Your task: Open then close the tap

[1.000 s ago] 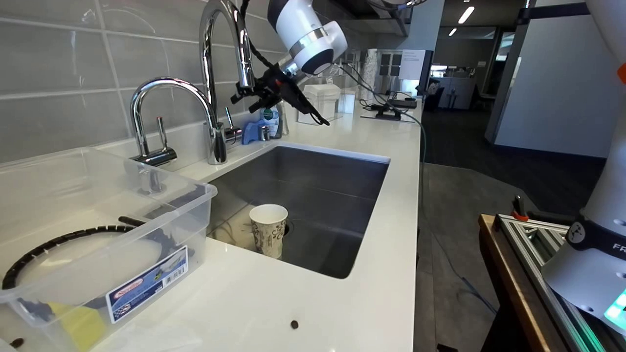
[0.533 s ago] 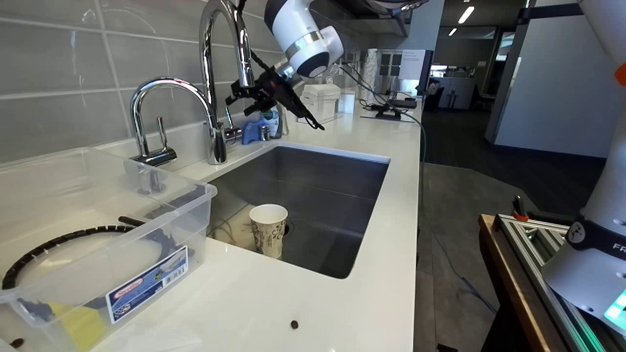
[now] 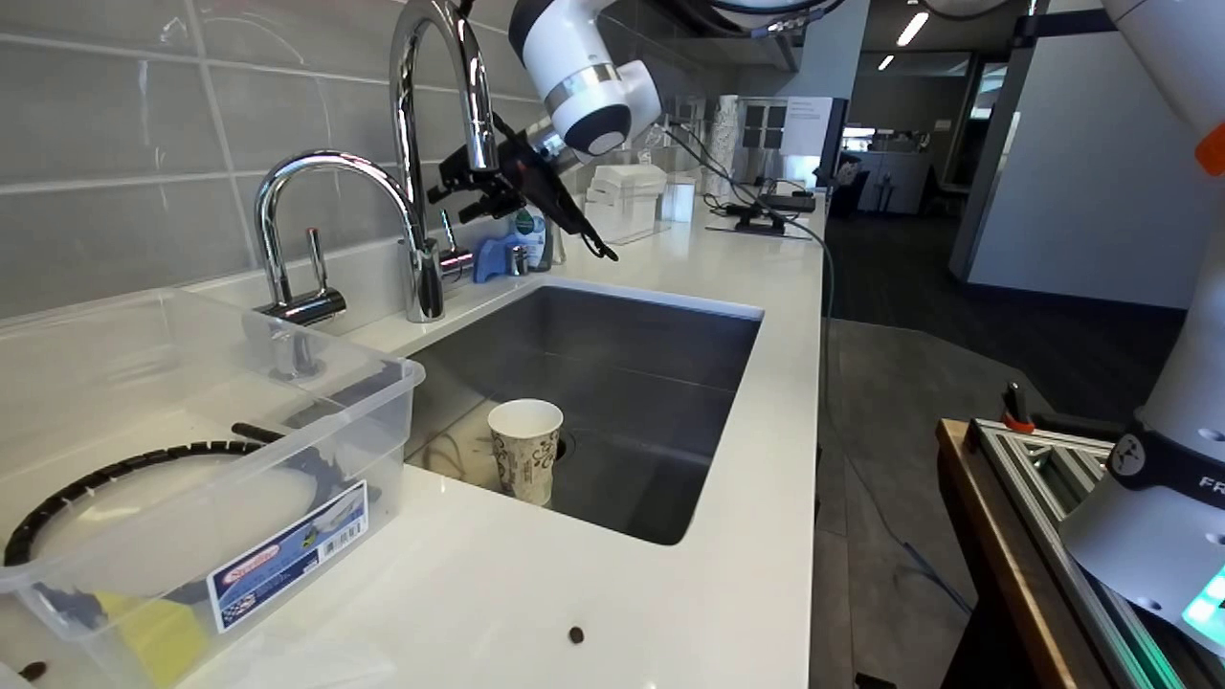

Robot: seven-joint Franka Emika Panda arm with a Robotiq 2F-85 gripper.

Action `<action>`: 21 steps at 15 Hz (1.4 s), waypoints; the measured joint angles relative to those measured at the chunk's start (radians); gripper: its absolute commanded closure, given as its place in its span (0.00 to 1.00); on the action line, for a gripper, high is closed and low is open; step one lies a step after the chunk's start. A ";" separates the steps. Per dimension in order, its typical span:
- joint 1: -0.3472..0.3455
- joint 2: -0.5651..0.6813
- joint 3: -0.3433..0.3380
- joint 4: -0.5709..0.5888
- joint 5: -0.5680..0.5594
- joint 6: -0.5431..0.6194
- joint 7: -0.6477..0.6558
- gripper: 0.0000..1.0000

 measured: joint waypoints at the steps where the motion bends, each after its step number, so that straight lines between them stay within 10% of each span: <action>1: -0.003 0.006 0.004 0.010 0.009 0.000 -0.014 0.36; 21: -0.014 0.014 0.006 0.012 -0.006 -0.052 -0.048 0.82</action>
